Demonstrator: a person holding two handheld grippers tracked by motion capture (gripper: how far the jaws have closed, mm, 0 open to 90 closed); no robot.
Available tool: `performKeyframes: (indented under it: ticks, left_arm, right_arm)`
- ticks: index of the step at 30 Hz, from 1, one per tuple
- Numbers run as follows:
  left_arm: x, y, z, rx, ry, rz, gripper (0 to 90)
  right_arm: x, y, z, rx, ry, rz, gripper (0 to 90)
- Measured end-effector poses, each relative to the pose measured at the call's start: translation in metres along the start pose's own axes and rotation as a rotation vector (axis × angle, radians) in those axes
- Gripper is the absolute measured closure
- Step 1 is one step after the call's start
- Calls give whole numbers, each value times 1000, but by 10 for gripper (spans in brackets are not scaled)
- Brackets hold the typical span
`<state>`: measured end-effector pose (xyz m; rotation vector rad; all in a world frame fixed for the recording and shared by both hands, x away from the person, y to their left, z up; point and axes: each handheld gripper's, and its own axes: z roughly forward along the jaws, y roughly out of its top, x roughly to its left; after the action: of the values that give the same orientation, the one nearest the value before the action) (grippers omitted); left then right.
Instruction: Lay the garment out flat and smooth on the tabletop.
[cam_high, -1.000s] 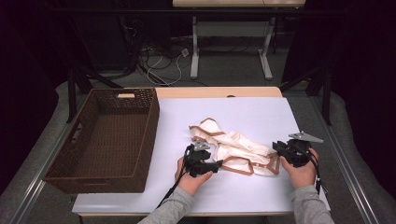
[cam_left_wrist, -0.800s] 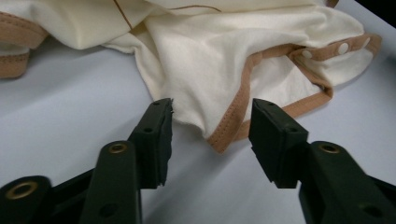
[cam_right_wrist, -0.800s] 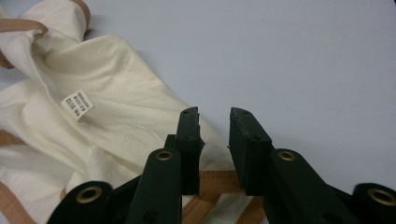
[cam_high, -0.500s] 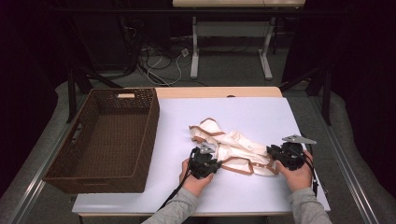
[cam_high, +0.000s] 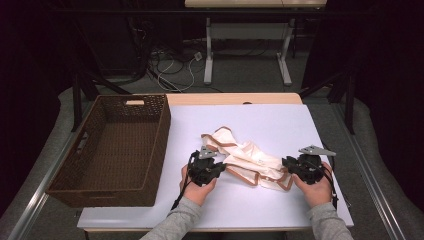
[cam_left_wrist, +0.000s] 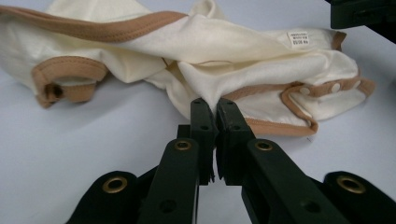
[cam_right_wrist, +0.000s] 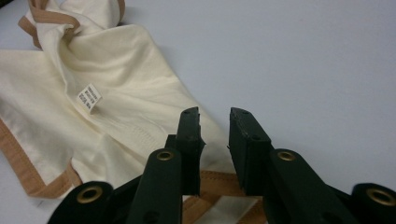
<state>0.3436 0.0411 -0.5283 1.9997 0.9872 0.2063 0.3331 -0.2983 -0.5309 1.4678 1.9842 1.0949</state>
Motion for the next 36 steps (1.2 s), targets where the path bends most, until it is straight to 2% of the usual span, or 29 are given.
performKeyframes:
  ticks: [4, 8, 12, 19, 20, 23, 25, 28, 29, 32, 33, 36]
  left_arm:
    - [5, 3, -10, 4, 22, 7, 869]
    - [11, 0, -20, 27, 44, 15, 869]
    - [17, -7, -30, 34, 51, 2, 869]
    - [25, -22, -43, 46, 58, -5, 870]
    - [26, -24, -44, 47, 59, -19, 870]
    - [31, -30, -45, 49, 60, -24, 870]
    - [33, -32, -44, 50, 63, -38, 870]
    - [35, -33, -43, 49, 62, -41, 870]
    - [36, -33, -43, 49, 66, -36, 870]
    - [38, -33, -42, 47, 65, -51, 870]
    - [39, -33, -42, 48, 67, -41, 870]
    - [40, -33, -41, 47, 65, -56, 870]
  right_arm:
    - [7, 1, -2, -1, 19, 1, 739]
    - [15, 1, -3, -4, 40, -23, 739]
    - [26, 1, -2, -4, 93, -46, 739]
    - [58, -4, 1, 28, 181, -106, 734]
    - [63, -5, 2, 38, 187, -119, 733]
    - [73, -8, 5, 59, 210, -149, 731]
    - [76, -10, 9, 66, 211, -184, 723]
    - [75, -13, 16, 78, 214, -191, 710]
    - [74, -14, 17, 88, 202, -194, 702]
    - [73, -16, 21, 110, 214, -195, 673]
    - [73, -17, 23, 118, 209, -203, 667]
    - [74, -21, 29, 145, 205, -232, 653]
